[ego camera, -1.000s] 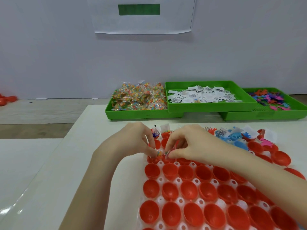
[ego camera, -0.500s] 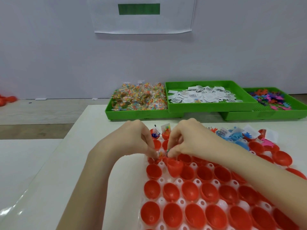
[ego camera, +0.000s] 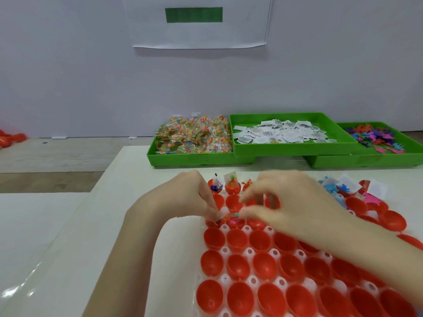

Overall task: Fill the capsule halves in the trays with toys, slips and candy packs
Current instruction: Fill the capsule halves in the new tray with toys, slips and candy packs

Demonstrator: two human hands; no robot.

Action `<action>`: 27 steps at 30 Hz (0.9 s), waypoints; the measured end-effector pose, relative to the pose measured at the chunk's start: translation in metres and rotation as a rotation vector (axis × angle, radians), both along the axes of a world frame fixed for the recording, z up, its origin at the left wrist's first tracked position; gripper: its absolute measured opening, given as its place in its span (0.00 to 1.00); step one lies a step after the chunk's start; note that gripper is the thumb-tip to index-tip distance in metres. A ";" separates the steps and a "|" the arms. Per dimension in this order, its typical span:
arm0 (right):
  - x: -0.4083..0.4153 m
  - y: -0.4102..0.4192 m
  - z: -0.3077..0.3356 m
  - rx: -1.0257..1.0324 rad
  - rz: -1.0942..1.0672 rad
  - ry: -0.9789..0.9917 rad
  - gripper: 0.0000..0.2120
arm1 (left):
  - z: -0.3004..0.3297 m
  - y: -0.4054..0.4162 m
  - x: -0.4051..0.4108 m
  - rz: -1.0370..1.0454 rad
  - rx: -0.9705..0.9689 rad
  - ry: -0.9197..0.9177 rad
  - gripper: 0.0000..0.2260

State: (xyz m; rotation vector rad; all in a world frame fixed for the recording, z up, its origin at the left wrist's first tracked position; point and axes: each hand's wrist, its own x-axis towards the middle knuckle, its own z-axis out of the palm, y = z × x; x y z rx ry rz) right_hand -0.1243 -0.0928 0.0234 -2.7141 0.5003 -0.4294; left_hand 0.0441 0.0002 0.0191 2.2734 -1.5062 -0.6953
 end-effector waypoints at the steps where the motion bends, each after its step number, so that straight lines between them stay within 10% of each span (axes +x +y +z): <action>1: -0.005 0.008 0.002 -0.073 0.042 0.050 0.13 | 0.000 0.000 0.000 0.002 0.003 0.000 0.08; 7: -0.028 0.001 0.025 -0.120 0.037 0.069 0.16 | 0.004 0.005 0.001 0.007 -0.035 0.013 0.07; 15: -0.085 -0.152 0.018 -0.012 -0.640 -0.303 0.10 | 0.005 0.011 0.006 0.083 -0.271 0.020 0.07; 23: -0.101 -0.249 -0.024 0.065 -0.837 0.141 0.20 | -0.024 -0.025 0.039 0.491 -0.658 -0.044 0.11; 27: -0.091 -0.265 -0.032 0.124 -0.834 0.239 0.31 | -0.032 -0.058 0.070 0.612 -0.515 -0.158 0.11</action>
